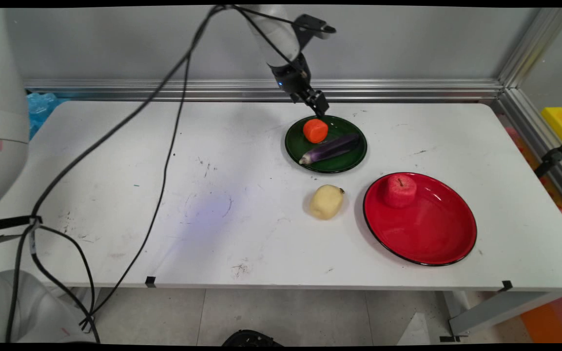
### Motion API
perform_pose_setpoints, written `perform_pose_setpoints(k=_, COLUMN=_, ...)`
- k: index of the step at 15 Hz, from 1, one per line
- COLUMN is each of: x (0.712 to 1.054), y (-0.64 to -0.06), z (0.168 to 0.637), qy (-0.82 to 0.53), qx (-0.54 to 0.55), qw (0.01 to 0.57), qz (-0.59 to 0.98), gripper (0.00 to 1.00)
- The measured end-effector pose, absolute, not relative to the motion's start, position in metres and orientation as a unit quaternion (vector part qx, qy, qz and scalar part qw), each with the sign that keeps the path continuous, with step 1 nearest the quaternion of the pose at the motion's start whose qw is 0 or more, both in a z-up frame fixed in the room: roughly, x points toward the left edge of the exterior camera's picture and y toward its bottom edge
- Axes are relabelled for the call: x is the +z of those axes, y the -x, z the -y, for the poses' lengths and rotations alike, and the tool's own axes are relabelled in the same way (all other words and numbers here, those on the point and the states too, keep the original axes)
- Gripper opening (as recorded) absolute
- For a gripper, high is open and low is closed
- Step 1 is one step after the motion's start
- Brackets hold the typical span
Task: Pick up the mandarin from the green plate
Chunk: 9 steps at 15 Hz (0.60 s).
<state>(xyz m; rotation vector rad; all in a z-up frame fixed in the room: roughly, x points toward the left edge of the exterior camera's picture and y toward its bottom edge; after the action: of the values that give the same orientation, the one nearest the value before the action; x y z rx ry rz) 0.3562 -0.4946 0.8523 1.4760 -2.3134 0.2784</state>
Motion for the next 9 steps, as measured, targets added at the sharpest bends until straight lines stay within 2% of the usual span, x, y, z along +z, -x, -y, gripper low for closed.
perform_pose_setpoints(k=9, x=0.812, y=-0.321, z=0.534, qy=-0.533, qx=0.077, qw=0.144, qz=0.83, gripper=1.0)
